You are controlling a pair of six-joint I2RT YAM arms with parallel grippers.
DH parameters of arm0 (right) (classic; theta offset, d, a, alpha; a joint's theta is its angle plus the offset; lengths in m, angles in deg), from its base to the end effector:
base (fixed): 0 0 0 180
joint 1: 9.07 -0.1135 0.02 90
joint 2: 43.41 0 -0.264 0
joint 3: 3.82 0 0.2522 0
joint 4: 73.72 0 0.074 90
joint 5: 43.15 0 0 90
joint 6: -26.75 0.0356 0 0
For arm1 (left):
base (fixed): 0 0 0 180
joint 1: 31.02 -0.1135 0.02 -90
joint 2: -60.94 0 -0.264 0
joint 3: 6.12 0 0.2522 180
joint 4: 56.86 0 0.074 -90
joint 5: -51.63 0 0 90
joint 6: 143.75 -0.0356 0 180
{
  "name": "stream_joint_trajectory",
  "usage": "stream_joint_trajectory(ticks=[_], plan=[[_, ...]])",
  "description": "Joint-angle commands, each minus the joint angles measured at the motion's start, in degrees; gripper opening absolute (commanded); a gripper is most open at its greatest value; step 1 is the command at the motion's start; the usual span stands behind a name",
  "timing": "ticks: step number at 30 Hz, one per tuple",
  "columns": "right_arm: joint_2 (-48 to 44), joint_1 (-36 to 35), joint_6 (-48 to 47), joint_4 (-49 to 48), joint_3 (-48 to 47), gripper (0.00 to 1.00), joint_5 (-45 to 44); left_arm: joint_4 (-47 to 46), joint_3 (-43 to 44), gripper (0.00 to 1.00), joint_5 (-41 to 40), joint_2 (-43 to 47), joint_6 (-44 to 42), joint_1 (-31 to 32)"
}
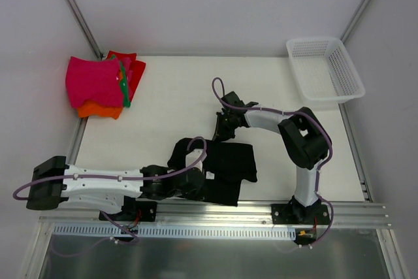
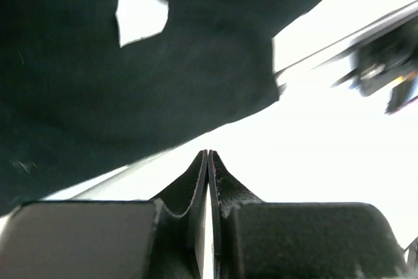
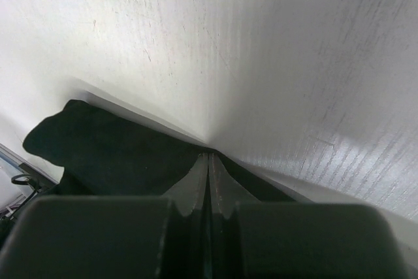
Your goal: Fold and stack the t-shirts
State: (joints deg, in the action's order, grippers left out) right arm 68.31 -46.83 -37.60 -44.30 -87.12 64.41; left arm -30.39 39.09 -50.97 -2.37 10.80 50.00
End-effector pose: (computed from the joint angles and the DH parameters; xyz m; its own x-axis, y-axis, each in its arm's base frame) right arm 0.3073 0.2516 0.1473 -0.9110 -0.1836 -0.3693 -0.3510 0.8152 0.4607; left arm 0.0418 -0.2147 0.1947 -0.8956 0.0217 -0.4444 0.3049 0.7573 -0.5775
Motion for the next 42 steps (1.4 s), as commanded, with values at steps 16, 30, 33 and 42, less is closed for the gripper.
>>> stream_joint_trajectory(ticks=[16,30,33,42], plan=[[3.94,1.2,-2.8,2.89,0.89,0.01,-6.93,-4.69,12.95,0.0,4.86,-8.4,-26.84,-31.61],[3.41,1.28,-3.15,2.71,1.77,0.01,-7.1,-9.72,5.92,0.0,10.4,-13.96,-22.03,-32.32],[3.5,1.37,-3.06,2.71,1.95,0.0,-7.1,-8.06,1.62,0.0,6.02,-9.3,-18.07,-28.38],[3.59,1.55,-2.89,2.53,1.95,0.01,-6.93,-4.36,-8.59,0.0,-0.66,-1.99,1.51,-11.09]])
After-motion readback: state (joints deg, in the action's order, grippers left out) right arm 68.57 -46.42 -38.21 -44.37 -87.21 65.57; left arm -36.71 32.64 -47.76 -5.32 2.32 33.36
